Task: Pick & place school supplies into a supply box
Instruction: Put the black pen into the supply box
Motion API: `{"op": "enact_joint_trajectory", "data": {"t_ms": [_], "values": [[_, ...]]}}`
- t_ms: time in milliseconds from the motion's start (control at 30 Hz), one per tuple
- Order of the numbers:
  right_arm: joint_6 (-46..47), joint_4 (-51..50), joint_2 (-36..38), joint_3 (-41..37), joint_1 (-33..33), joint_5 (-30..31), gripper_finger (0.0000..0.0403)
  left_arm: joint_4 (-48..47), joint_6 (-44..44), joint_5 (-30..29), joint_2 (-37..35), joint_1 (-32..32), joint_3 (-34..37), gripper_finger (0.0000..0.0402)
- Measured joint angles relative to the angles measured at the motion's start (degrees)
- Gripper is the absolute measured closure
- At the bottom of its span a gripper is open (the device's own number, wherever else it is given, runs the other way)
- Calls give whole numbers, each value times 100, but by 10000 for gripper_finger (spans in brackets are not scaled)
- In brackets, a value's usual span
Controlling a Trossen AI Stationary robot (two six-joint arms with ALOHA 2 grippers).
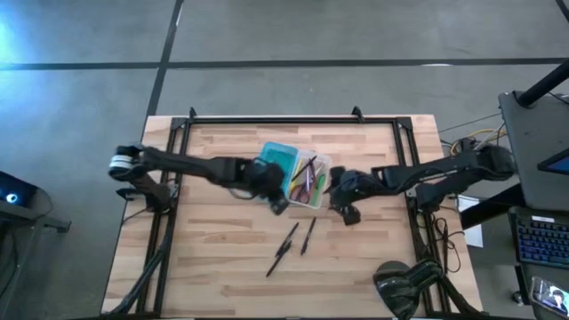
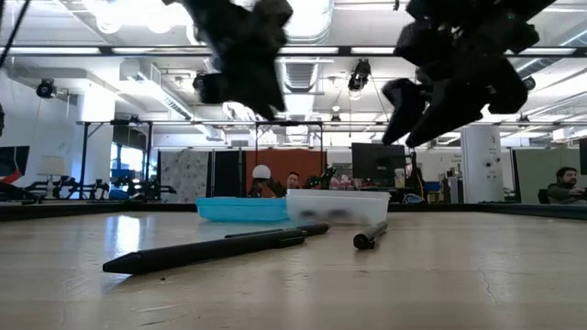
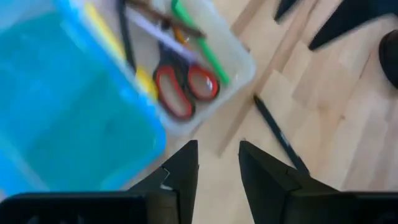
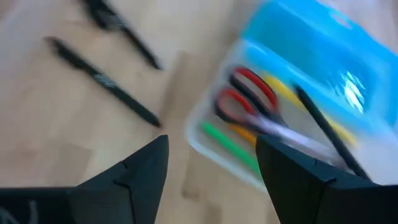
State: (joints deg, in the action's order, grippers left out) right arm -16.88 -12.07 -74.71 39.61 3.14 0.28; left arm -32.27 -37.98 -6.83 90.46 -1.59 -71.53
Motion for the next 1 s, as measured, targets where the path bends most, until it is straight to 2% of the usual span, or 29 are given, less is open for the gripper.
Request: {"op": "enact_joint_trajectory", "data": {"t_ms": [167, 300, 367, 433, 567, 767, 867, 1000], "values": [[-775, -82, -901, 361, 615, -226, 174, 179, -863, -219, -746, -452, 1011, 301], [-1104, -86, -1537, 706, 996, -109, 174, 379, -1257, -289, -1163, -669, 1587, 300], [-1110, -58, -1821, 938, 1058, 148, 174, 467, -1346, -336, -1342, -736, 1771, 300], [-1039, -80, -2096, 1203, 1055, 268, 174, 427, -1376, -398, -1407, -782, 1898, 300], [-858, -288, -2678, 1656, 973, 115, 175, 521, -1409, -517, -1513, -826, 1948, 300], [-864, -1242, -3482, 2319, 887, -103, 180, 686, -1414, -526, -1518, -876, 1950, 300], [-817, -1583, -3716, 2569, 873, -135, 209, 711, -1388, -524, -1520, -888, 1950, 300], [-813, -1830, -3827, 2715, 818, -383, 292, 748, -1304, -594, -1520, -887, 1950, 300]]}}
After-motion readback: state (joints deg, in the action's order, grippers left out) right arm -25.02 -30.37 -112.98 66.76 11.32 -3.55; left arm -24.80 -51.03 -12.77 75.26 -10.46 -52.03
